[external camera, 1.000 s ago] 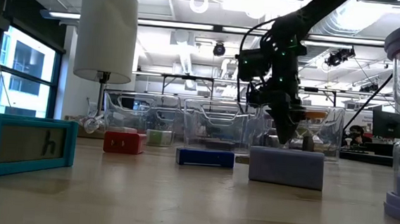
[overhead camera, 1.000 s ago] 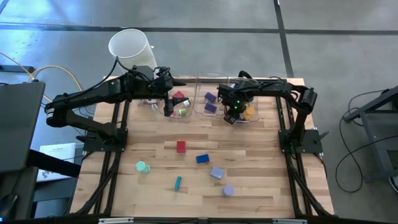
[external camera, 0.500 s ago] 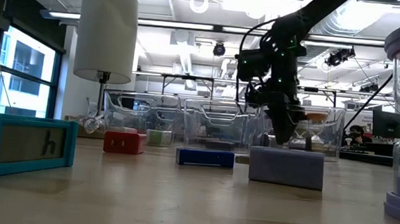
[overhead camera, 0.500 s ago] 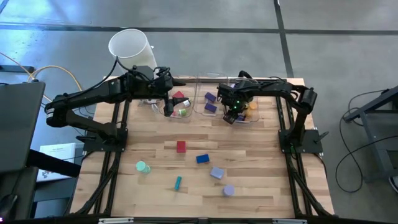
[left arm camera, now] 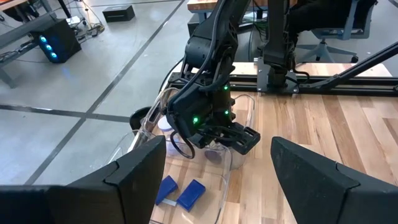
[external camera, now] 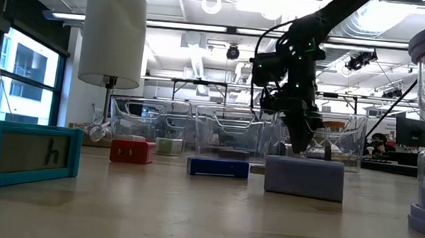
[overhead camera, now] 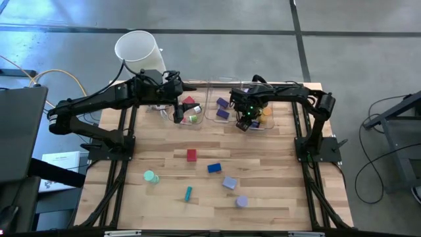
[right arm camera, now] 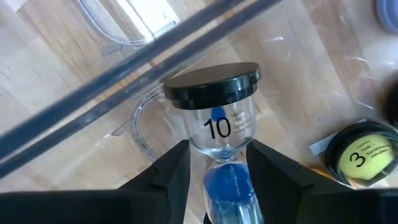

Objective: Pick & Place Office items
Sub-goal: Put the blue hourglass into the right transparent bin

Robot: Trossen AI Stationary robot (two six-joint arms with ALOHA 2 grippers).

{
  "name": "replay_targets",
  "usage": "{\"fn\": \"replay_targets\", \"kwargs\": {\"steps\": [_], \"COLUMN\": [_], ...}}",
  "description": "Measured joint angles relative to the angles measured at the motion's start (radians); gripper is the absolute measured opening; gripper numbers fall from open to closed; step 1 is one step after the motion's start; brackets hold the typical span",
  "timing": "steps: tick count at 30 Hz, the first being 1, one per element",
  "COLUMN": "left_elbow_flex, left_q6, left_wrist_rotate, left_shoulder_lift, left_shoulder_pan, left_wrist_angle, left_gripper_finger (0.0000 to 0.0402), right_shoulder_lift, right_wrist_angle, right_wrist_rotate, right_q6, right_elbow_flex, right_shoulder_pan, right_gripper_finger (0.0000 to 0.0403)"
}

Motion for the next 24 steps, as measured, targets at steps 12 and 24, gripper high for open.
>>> {"fn": "replay_targets", "kwargs": {"steps": [12, 24], "left_elbow_flex": [0.000, 0.000], "left_q6": [0.000, 0.000], "left_wrist_rotate": [0.000, 0.000], "left_shoulder_lift": [0.000, 0.000], "left_shoulder_pan": [0.000, 0.000], "left_wrist_angle": [0.000, 0.000], "left_gripper_finger": [0.0283, 0.0283], "right_shoulder_lift": [0.000, -0.002], "right_wrist_angle": [0.001, -0.005], "right_wrist_rotate": [-0.031, -0.050], "right_q6": [0.017, 0.027], "right_elbow_flex": [0.000, 0.000], "right_shoulder_pan": [-0.007, -0.008], "right_gripper_finger": [0.0149, 0.0139]}}
